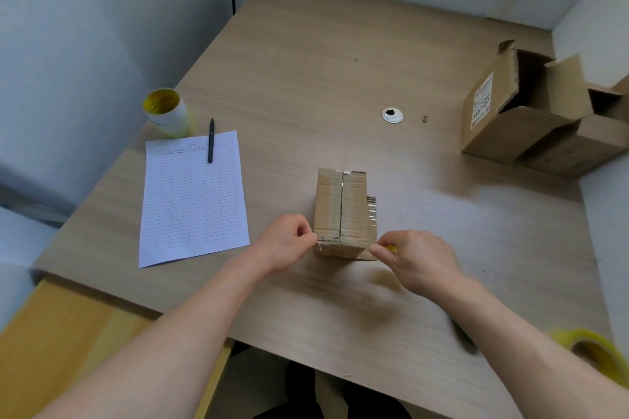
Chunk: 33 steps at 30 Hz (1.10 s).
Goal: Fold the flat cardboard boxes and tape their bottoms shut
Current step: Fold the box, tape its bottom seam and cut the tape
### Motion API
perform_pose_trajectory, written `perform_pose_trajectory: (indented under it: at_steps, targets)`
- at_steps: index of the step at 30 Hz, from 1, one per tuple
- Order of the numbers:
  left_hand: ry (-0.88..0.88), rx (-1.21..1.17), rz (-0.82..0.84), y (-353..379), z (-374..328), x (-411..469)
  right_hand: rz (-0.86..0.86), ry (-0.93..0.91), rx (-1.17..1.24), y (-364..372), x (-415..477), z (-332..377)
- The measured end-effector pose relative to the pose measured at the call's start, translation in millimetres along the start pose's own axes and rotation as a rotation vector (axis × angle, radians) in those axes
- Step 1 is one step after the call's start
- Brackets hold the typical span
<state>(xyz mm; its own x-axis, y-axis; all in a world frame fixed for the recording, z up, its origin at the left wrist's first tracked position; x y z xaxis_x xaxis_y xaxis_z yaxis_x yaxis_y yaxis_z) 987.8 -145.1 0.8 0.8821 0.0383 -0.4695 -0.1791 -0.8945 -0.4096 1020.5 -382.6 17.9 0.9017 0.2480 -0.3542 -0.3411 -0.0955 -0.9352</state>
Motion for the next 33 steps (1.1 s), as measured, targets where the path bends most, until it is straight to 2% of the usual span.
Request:
perform_pose_trajectory:
  at_steps: [4, 7, 9, 10, 13, 19, 24, 25, 28, 29, 31, 33]
  targets:
    - [0.056, 0.076, -0.042, -4.9, 8.9, 5.8, 0.009, -0.015, -0.007, 5.4, 0.5, -2.0]
    - [0.347, 0.134, -0.07, -3.3, 5.7, 5.5, 0.006, -0.026, -0.004, 6.6, 0.8, -1.4]
    - [0.536, 0.256, -0.011, 1.6, 0.6, 9.5, -0.002, -0.028, 0.002, 7.3, 2.6, -1.1]
    - [0.562, 0.33, 0.027, 4.4, -2.0, 12.7, -0.008, -0.028, 0.002, 7.5, 3.7, -1.3]
    - [0.515, 0.496, 0.112, 7.6, -9.0, 24.3, -0.024, -0.043, -0.006, 8.1, 7.5, -2.2]
    - [0.691, 0.606, 0.17, 8.5, -11.8, 45.6, -0.056, -0.09, -0.015, 11.2, 12.5, -10.3]
    - [0.748, 0.638, 0.189, 1.6, -21.5, 52.4, -0.04, -0.172, -0.013, 15.0, 18.8, -13.7]
    - [0.738, 0.705, 0.175, 0.3, -27.6, 51.2, -0.034, -0.183, -0.003, 14.2, 20.3, -13.8]
    - [0.665, 1.15, 0.129, 5.2, -52.9, 46.4, -0.034, -0.211, 0.001, 11.3, 23.0, -12.1]
    - [0.67, 1.227, 0.122, 9.0, -62.8, 44.9, -0.039, -0.214, 0.002, 10.9, 23.3, -12.0]
    - [0.72, 1.214, 0.151, 18.2, -76.9, 40.6, -0.036, -0.209, 0.012, 11.5, 23.3, -13.2]
    - [0.743, 1.063, 0.225, 26.8, -80.4, 41.2, -0.018, -0.191, 0.041, 13.3, 23.3, -16.2]
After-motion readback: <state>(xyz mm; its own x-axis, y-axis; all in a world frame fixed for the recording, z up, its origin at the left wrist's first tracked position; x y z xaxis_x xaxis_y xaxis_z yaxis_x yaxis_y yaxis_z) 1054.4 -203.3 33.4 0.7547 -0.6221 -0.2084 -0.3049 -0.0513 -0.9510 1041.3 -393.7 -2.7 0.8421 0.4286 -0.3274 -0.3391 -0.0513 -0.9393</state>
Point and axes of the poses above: each hand's wrist, its own x-axis towards the middle knuckle, its own y-axis out of the palm, z = x × y, the point moved 2 cm from there along x, towards the middle knuckle, and after that the axes turned 13 degrees about -x, right-handed, at the moved point
